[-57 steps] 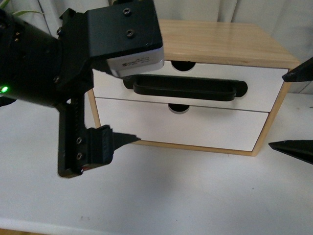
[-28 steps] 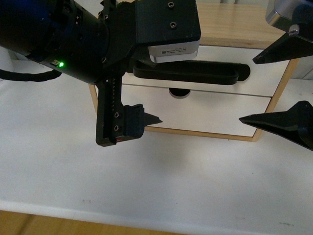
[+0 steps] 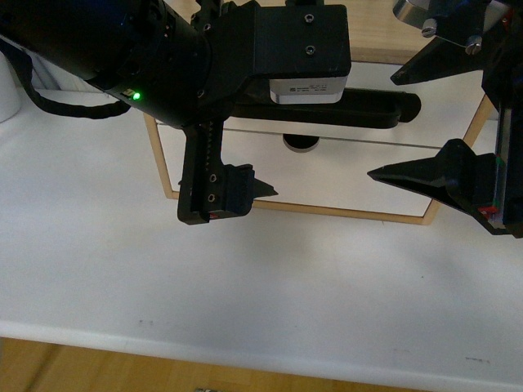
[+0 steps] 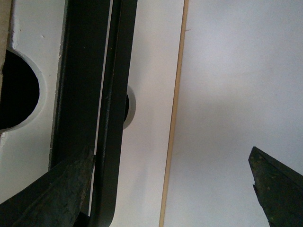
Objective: Pull drawer
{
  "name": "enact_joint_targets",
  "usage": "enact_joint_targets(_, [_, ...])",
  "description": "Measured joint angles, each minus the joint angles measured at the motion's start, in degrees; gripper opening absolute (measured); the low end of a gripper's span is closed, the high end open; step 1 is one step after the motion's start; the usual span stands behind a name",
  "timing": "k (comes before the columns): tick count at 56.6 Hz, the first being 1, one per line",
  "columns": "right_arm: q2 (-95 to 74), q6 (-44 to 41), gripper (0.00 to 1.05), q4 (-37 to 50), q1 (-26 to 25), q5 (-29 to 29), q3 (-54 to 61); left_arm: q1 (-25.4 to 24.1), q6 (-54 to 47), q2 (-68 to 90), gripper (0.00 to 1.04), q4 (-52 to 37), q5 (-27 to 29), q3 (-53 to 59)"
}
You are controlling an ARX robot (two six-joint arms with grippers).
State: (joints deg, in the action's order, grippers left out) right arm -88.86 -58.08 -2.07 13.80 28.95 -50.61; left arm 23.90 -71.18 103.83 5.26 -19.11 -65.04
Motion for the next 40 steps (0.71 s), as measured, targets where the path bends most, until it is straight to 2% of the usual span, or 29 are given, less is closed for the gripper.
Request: enact_joint_targets(40, [-5.0, -0.3, 0.96, 1.9, 2.2, -1.4, -2.2, -1.3, -3.7, 2.4, 0.99, 2.7, 1.1, -2.0])
